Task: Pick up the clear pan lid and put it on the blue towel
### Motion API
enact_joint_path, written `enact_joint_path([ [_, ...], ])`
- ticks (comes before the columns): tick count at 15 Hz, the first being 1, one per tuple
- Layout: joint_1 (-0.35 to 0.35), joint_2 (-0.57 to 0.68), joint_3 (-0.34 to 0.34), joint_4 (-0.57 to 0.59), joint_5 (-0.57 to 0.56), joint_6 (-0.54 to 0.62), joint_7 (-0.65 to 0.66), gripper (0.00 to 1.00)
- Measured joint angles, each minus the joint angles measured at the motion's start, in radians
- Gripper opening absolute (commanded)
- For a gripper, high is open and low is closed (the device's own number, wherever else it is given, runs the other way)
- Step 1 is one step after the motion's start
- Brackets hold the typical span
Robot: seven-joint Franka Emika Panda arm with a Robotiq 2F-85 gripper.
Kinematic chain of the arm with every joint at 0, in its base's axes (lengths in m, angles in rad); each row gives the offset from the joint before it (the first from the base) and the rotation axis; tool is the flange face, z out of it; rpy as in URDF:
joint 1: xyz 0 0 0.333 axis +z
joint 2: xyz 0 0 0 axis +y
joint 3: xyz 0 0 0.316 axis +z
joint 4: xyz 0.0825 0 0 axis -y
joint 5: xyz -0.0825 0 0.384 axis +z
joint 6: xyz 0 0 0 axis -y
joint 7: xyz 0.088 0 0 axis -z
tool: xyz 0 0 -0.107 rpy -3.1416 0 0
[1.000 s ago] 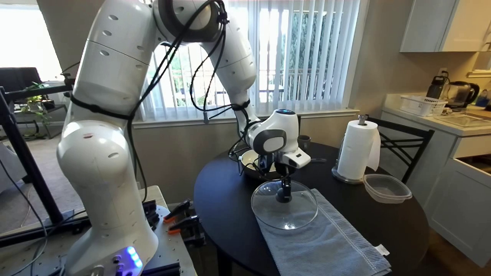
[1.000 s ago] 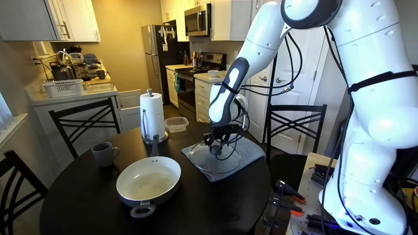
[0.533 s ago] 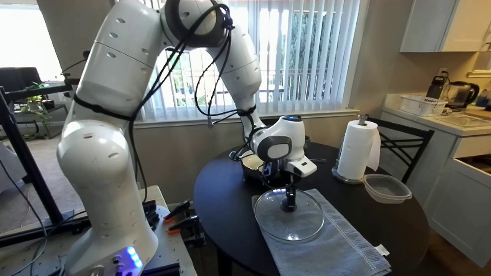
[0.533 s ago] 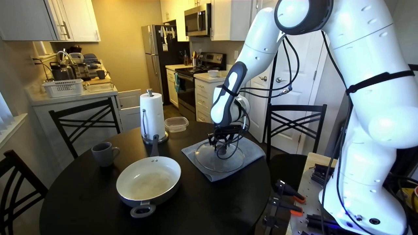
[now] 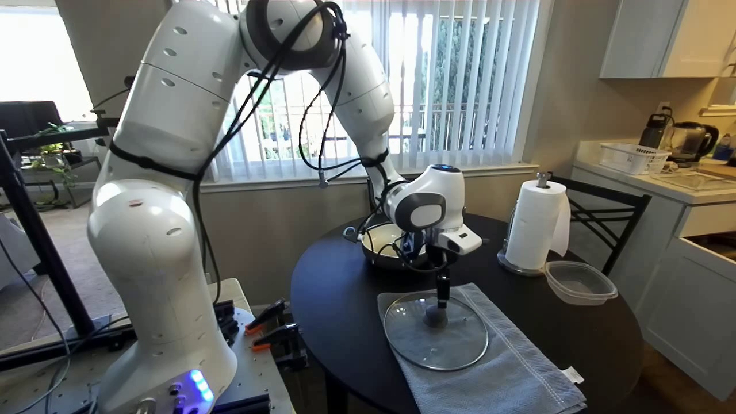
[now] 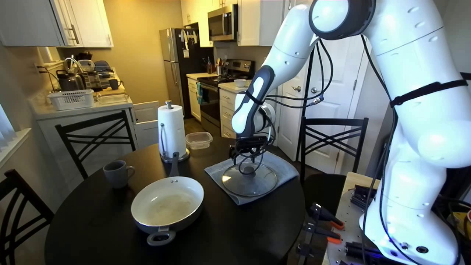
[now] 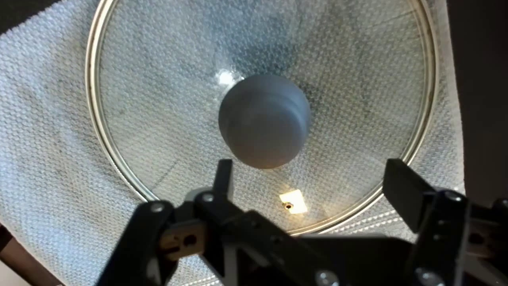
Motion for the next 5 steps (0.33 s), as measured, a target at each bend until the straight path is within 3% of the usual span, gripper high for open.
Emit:
enact_joint_path([
  [5, 0.003, 0.001, 0.001, 0.008, 0.000, -0.004, 0.000, 1.00],
])
